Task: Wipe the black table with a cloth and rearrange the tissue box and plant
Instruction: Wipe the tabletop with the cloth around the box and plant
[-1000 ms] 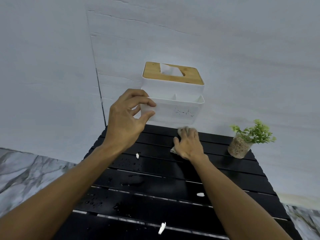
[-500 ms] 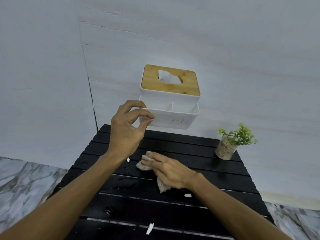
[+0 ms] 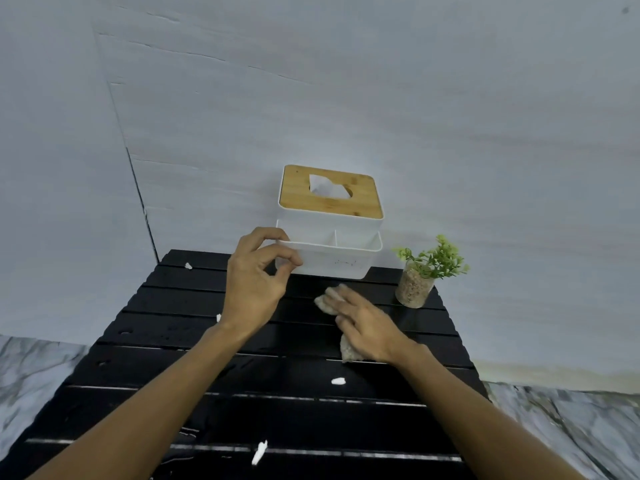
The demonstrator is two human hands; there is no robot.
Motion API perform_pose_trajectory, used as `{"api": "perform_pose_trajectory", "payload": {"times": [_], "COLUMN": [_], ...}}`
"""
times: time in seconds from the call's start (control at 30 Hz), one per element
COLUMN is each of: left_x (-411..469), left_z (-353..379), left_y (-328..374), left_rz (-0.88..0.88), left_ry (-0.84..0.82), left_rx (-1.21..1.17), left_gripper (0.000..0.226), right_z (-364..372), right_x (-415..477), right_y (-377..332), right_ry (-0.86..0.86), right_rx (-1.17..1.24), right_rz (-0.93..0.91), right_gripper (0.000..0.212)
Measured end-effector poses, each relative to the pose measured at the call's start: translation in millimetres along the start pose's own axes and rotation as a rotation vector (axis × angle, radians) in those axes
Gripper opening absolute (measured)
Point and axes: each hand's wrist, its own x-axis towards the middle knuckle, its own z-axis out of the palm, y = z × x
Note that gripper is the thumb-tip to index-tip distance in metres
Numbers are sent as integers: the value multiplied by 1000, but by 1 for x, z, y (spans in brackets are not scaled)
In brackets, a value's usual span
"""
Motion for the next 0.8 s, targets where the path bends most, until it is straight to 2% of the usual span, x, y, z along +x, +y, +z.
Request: {"api": "perform_pose_trajectory", "payload": {"times": [0.07, 0.17, 0.33, 0.53, 0.8], "left_x": [-4, -12, -24, -39, -47], "left_z": [7, 17, 31, 48, 60], "left_y": [-5, -10, -18, -29, -41], "left_rz": [-4, -11, -56, -120, -164], "left_ry": [-9, -23, -73, -103, -111], "left_rx": [0, 11, -5, -50, -33], "left_gripper": [24, 27, 33, 42, 39], "right_z": [-3, -12, -20, -20, -18], "right_x": [-19, -53, -98, -109, -110], "right_y": [-12, -24, -30, -33, -32], "right_ry": [-20, -41, -41, -30, -22], "right_rx": [22, 67, 95, 101, 120], "right_rz": [-88, -123, -92, -59, -46], "right_gripper": [52, 52, 52, 52, 52]}}
